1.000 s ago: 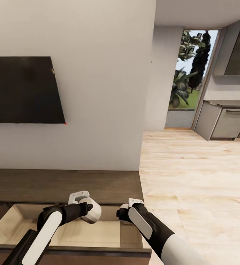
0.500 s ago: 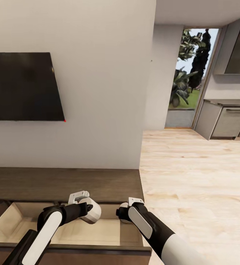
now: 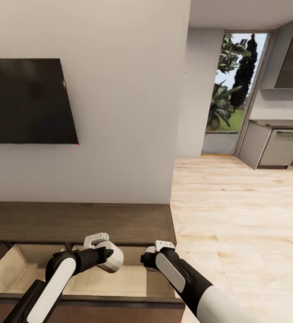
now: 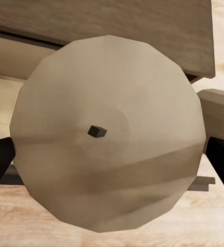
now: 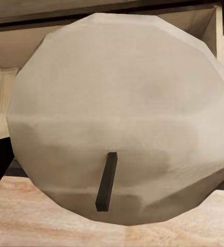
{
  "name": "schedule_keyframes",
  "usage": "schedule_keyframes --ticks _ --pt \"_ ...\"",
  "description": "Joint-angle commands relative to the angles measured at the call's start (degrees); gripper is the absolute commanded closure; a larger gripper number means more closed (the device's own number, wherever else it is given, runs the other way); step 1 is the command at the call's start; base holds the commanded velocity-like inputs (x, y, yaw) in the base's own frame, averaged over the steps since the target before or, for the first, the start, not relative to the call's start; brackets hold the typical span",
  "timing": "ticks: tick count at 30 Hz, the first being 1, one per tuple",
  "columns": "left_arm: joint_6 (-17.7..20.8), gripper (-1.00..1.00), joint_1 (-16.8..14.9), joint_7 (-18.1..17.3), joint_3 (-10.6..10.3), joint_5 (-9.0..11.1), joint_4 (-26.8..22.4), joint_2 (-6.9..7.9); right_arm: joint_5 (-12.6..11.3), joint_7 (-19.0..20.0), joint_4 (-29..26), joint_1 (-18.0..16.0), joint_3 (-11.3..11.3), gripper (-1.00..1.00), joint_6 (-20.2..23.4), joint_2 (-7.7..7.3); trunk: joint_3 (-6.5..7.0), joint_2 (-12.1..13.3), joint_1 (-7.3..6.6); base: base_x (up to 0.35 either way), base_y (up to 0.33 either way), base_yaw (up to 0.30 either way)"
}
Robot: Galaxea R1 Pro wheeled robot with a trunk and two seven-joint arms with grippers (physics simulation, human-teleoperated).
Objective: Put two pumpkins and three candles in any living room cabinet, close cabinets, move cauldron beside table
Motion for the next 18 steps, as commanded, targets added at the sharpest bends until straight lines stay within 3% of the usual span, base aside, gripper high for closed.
schedule_keyframes --ticks 1,18 --pt "-0.02 1.00 -0.06 0.60 -0.09 0.60 -0.06 0.05 -0.42 -0.62 -0.08 -0.07 0.22 1.00 0.02 -0.02 -0.24 -0.45 0.22 0.000 0.000 0.000" --pt "0.00 1.00 -0.06 0.60 -0.10 0.60 -0.05 0.05 -0.41 -0.61 -0.08 -0.07 0.54 1.00 -0.16 0.00 -3.29 -7.27 3.96 0.000 0.000 0.000"
